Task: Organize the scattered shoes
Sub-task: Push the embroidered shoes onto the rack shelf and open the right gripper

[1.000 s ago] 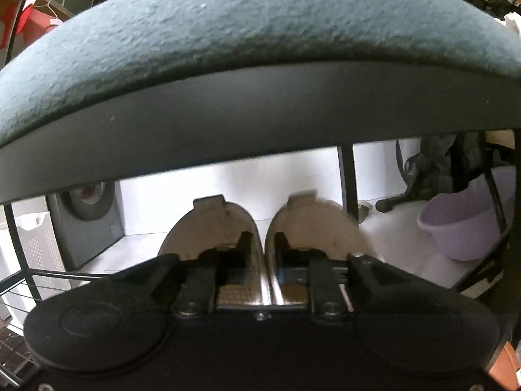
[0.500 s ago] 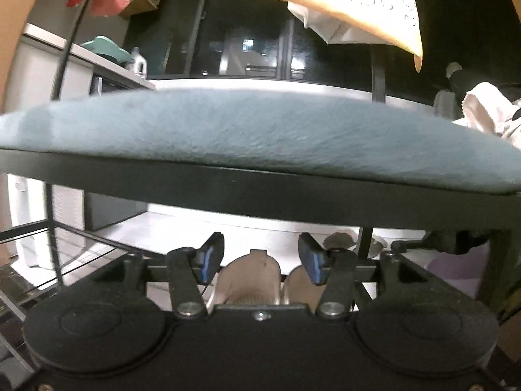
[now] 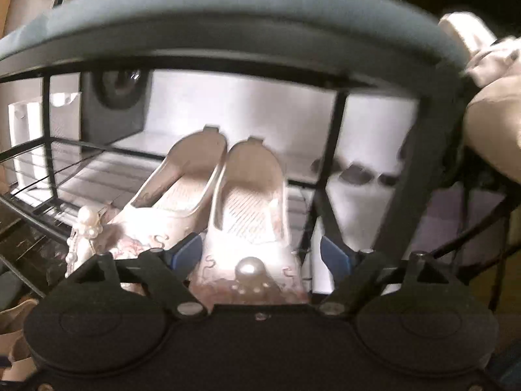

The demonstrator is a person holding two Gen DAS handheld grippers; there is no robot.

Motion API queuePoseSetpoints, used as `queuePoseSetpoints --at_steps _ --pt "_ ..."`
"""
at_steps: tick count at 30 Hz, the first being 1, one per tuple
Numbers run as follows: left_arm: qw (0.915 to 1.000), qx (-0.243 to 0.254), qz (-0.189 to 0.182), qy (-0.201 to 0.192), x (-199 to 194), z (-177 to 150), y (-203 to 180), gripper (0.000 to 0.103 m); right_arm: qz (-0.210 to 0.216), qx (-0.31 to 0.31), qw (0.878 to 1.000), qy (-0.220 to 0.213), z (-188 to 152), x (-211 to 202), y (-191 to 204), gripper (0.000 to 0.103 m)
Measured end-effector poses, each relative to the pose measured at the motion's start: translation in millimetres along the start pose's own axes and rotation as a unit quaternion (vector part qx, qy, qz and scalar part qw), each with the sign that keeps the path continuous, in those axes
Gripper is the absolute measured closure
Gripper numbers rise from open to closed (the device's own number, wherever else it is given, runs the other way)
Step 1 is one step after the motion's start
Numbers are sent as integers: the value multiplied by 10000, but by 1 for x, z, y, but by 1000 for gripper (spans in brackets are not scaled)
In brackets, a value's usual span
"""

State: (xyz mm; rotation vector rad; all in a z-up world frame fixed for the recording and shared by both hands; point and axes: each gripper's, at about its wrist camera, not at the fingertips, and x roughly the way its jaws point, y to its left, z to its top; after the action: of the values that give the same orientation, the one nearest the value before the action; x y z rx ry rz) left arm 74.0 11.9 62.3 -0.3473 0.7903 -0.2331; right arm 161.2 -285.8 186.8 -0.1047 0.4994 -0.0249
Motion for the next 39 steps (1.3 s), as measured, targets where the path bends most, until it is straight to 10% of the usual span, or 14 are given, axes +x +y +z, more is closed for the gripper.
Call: queuePoseSetpoints --at_steps 3,11,19,30,34,39 --pt "9993 -113 -251 233 12 -1 4 1 -41 -204 9991 370 4 18 8 21" --pt "9969 -485 -275 548 30 -1 15 1 150 -72 9989 441 13 23 3 52" --pt "9955 -755 -97 571 33 2 25 1 -580 143 9947 -833 4 -3 14 65" --pt "9953 -679 -122 681 42 -1 23 1 -1170 -17 9907 -688 24 64 0 63" --pt "9951 -697 -115 693 45 1 26 1 -1090 349 9931 -272 24 74 -9 36" --pt "9925 -923 -153 782 47 2 32 1 -872 438 9902 -997 20 19 -2 29"
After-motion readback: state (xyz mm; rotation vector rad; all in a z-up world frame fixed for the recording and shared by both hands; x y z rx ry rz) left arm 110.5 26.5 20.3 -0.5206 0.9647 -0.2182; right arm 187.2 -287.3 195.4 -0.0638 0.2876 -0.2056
